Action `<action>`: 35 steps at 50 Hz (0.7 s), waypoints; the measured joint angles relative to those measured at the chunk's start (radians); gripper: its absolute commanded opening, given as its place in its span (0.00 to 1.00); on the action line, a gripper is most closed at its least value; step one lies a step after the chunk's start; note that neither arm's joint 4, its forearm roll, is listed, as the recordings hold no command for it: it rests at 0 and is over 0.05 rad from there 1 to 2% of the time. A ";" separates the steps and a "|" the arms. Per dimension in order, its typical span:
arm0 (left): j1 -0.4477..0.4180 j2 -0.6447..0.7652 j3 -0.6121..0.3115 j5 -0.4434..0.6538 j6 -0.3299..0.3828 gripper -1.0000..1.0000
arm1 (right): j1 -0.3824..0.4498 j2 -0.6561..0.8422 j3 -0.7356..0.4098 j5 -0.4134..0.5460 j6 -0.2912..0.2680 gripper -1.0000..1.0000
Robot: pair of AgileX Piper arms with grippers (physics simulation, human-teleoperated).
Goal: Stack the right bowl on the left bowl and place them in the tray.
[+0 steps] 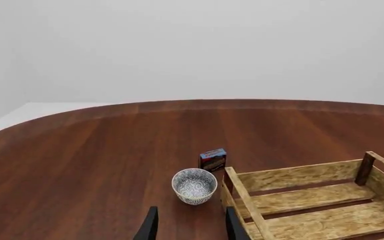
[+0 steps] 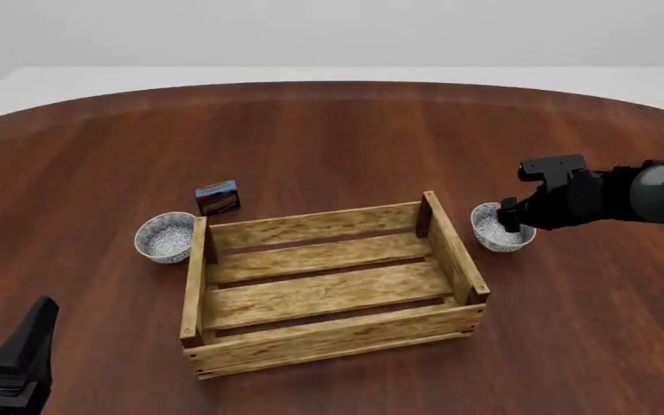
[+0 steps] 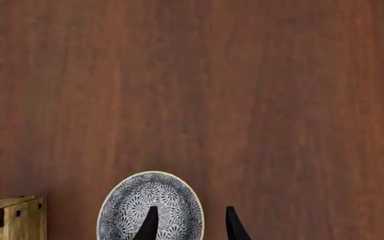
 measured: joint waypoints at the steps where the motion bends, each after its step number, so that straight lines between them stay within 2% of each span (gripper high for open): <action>1: 0.000 0.000 0.000 0.000 0.000 1.00 | 0.000 0.004 0.002 -0.003 0.000 1.00; 23: 0.002 0.000 0.000 -0.003 -0.005 1.00 | -0.001 0.055 0.039 -0.062 -0.002 1.00; 24: 0.002 0.000 0.000 -0.003 -0.005 1.00 | -0.001 0.055 0.040 -0.064 -0.002 0.00; 35: -0.002 0.000 -0.001 -0.004 -0.007 1.00 | -0.006 0.045 0.044 -0.072 -0.005 0.00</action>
